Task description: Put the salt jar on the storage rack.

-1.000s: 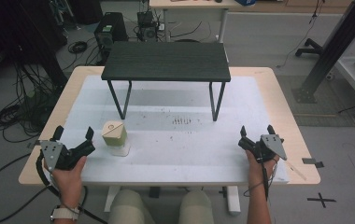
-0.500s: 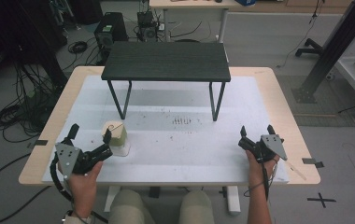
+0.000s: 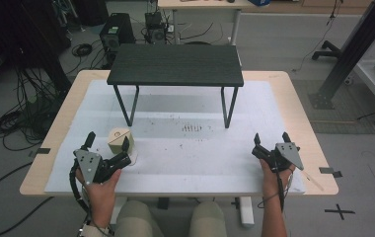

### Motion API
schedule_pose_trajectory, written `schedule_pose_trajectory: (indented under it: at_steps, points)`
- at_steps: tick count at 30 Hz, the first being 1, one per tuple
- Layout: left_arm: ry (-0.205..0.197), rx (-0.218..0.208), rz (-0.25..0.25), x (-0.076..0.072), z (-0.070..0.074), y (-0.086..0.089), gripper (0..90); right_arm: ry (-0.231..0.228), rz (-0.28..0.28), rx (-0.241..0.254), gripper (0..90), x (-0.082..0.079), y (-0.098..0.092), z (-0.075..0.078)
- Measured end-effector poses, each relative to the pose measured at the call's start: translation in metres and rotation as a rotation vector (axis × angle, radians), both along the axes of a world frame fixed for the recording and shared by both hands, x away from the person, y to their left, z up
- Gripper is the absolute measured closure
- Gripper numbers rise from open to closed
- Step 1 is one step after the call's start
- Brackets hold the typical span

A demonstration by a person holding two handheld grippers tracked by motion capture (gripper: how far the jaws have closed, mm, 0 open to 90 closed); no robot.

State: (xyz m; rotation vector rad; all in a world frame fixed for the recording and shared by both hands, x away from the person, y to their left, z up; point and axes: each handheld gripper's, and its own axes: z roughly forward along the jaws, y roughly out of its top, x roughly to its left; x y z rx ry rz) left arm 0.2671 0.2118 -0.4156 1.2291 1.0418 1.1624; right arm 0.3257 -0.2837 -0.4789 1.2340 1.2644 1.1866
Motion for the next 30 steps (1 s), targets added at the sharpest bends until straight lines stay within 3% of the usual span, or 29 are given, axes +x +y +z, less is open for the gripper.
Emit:
schedule_pose_trajectory:
  at_steps: [17, 24, 30]
  points:
    - [0.066, 0.036, 0.051, 0.015, -0.023, -0.016, 2.7, -0.003, 0.001, 0.003, 4.1, 0.000, 0.000, 0.000]
    - [0.102, 0.030, 0.041, 0.017, -0.027, -0.018, 8.1, -0.005, 0.002, 0.002, 4.2, 0.000, 0.000, 0.000]
    - [0.095, 0.034, 0.040, 0.016, -0.028, -0.019, 18.7, -0.007, 0.002, 0.000, 4.3, 0.000, 0.000, 0.000]
